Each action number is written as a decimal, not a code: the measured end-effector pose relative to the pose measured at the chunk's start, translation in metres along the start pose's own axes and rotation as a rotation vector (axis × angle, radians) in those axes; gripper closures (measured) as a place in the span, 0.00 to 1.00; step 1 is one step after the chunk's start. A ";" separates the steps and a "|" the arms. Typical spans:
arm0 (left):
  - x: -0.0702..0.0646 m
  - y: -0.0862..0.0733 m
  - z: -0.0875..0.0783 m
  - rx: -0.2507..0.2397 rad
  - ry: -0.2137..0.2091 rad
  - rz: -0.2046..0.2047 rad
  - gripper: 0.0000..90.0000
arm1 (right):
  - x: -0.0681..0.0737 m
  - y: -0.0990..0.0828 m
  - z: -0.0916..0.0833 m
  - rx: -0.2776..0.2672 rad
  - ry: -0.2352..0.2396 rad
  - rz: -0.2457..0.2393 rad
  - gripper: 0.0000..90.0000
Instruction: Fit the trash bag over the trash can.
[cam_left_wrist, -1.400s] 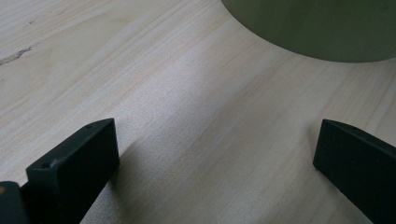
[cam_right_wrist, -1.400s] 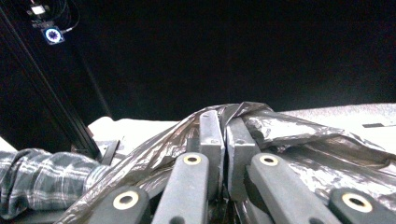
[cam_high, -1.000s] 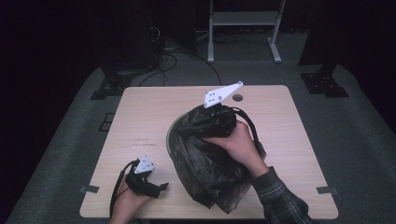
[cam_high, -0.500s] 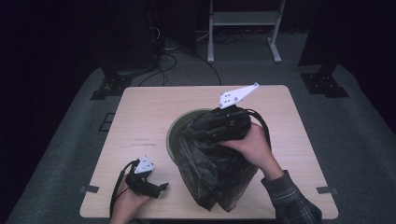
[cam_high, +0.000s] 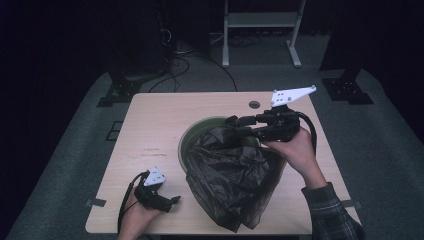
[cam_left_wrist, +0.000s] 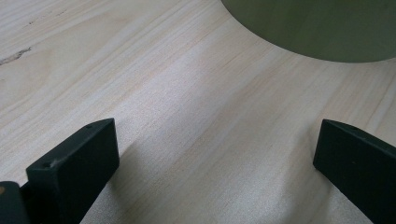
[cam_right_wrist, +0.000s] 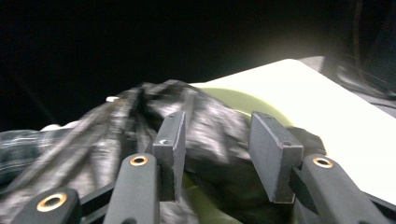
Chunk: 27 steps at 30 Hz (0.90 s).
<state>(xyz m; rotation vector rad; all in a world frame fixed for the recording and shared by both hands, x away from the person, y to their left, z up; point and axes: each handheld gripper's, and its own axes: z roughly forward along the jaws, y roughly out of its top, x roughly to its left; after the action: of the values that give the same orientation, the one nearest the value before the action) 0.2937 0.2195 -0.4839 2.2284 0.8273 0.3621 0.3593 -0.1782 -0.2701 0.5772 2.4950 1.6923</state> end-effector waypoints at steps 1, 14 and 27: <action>0.000 0.000 0.000 0.000 0.000 0.000 0.00 | -0.005 -0.001 -0.001 0.002 -0.011 0.012 0.60; 0.000 0.000 0.000 0.000 0.000 0.000 0.00 | -0.035 -0.010 0.038 0.098 0.057 0.042 0.87; 0.000 0.000 0.000 0.000 0.000 0.000 0.00 | -0.023 -0.021 -0.003 0.046 0.030 0.030 0.63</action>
<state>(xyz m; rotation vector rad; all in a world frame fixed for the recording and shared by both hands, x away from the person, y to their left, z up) 0.2937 0.2196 -0.4839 2.2285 0.8273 0.3619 0.3745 -0.1952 -0.2912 0.6010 2.5650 1.6693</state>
